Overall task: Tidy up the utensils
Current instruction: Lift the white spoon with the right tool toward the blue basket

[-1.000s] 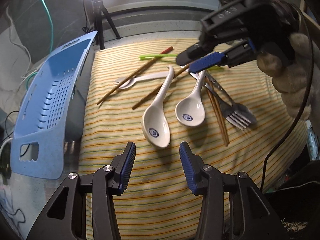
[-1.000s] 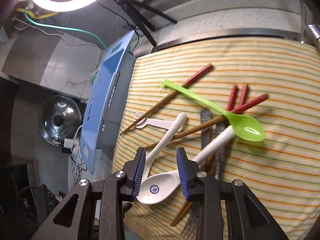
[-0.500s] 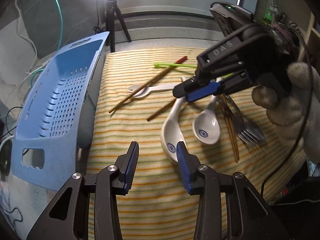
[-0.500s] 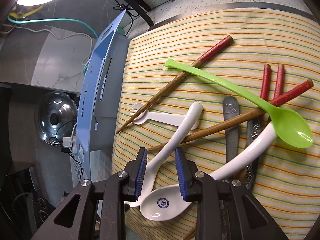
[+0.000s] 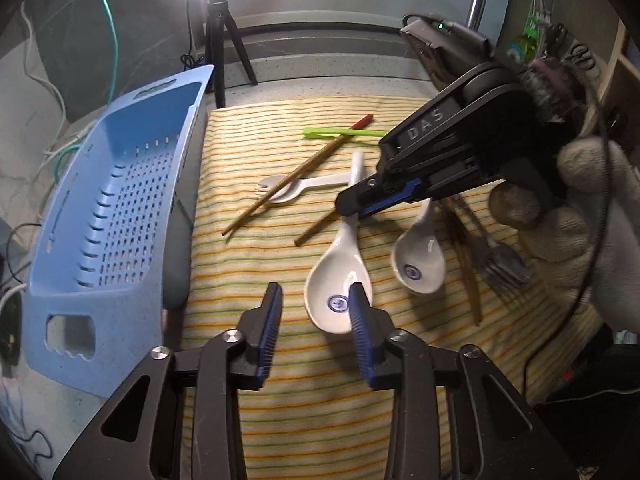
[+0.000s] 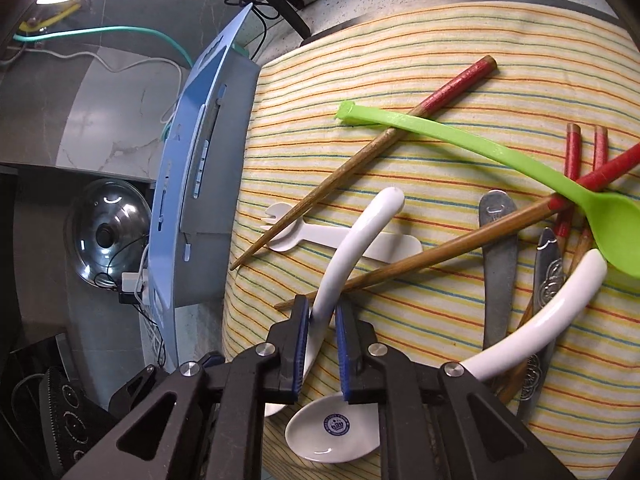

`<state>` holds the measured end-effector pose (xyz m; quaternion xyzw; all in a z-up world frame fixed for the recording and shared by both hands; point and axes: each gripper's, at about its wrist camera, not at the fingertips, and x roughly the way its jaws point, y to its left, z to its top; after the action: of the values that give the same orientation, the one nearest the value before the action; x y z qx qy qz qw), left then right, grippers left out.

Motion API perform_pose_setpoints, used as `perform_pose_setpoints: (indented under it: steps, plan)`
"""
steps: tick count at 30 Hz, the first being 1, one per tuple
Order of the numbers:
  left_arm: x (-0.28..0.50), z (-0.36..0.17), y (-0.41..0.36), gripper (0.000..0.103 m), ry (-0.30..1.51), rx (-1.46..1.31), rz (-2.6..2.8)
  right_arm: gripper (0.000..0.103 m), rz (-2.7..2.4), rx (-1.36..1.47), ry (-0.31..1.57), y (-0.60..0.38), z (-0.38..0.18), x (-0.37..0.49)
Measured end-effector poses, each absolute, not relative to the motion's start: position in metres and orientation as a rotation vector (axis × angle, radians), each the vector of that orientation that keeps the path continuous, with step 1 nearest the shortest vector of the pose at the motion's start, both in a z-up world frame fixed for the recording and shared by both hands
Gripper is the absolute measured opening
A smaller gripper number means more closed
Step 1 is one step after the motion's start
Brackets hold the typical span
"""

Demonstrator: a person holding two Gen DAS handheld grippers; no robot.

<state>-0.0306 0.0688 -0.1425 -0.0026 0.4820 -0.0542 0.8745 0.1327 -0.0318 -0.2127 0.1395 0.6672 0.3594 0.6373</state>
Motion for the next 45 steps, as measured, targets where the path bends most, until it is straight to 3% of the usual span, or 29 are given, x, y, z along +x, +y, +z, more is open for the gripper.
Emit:
perform_pose_setpoints:
  steps: [13,21,34,45]
  plan:
    - [-0.018,-0.170,0.061,0.042,1.074,-0.029,-0.177,0.015,0.837,0.308,1.528,-0.026,-0.215,0.135]
    - [-0.016,-0.170,0.064,0.038,1.056,-0.058,-0.192,0.012,0.833,0.326,1.536,-0.028,-0.216,0.135]
    - [-0.031,-0.130,0.081,0.038,0.953,-0.087,-0.142,0.011,0.908,0.349,1.477,-0.014,-0.174,0.130]
    - [-0.025,-0.114,0.141,0.038,0.882,-0.100,-0.043,0.010,0.997,0.294,1.412,0.059,-0.140,0.143]
